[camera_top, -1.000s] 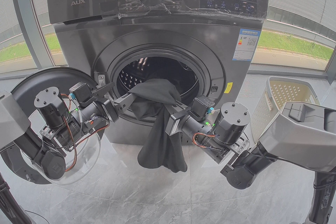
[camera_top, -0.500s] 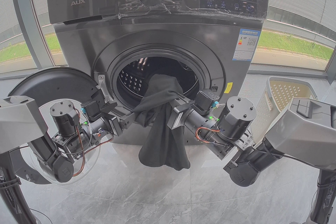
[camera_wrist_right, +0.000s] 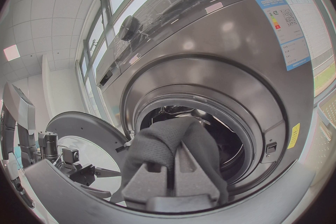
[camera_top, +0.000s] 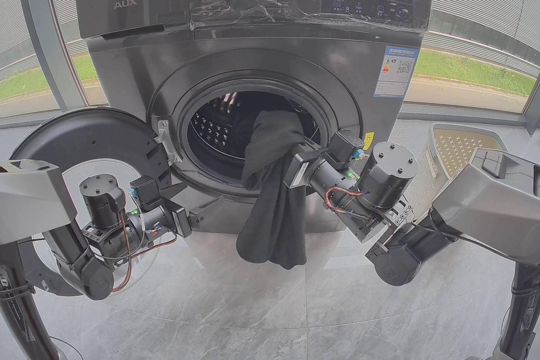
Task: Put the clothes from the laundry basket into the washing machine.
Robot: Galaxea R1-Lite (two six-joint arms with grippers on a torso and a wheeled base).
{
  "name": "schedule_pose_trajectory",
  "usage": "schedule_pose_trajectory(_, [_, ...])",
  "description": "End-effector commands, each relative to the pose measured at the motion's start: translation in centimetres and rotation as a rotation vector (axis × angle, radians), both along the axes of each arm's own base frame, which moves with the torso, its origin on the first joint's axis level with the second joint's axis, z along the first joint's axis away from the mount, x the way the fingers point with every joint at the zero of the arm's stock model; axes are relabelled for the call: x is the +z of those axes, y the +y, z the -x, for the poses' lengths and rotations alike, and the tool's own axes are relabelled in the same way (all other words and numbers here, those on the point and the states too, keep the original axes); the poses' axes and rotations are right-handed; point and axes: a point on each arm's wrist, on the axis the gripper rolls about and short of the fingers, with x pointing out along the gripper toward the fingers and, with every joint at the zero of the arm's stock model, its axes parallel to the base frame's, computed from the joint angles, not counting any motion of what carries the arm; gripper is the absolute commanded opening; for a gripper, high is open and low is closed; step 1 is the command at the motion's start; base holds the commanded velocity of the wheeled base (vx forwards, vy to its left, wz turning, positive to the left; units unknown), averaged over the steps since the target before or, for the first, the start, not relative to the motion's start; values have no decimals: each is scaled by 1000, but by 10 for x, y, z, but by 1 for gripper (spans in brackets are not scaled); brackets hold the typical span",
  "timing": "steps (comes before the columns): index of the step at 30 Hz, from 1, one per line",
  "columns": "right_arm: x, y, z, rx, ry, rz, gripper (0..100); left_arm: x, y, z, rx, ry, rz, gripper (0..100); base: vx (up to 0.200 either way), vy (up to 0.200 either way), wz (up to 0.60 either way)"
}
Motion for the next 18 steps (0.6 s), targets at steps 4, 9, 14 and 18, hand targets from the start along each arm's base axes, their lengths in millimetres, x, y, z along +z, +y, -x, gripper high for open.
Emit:
schedule_pose_trajectory(4, [1,-6,-7,-32,7,-4,0,-4,5,12,-75,28,-11,100,0,0,0])
schedule_pose_trajectory(9, [-2,-4,-4,-15,10,-3,0,-5,7,12,-76,29,-18,100,0,0,0])
schedule_pose_trajectory(14, [0,12,12,44,3,-1,0,-20,5,7,-76,41,-66,100,0,0,0])
schedule_pose_trajectory(18, [4,19,32,129,-1,13,0,-30,3,-2,-42,43,-97,100,0,0,0])
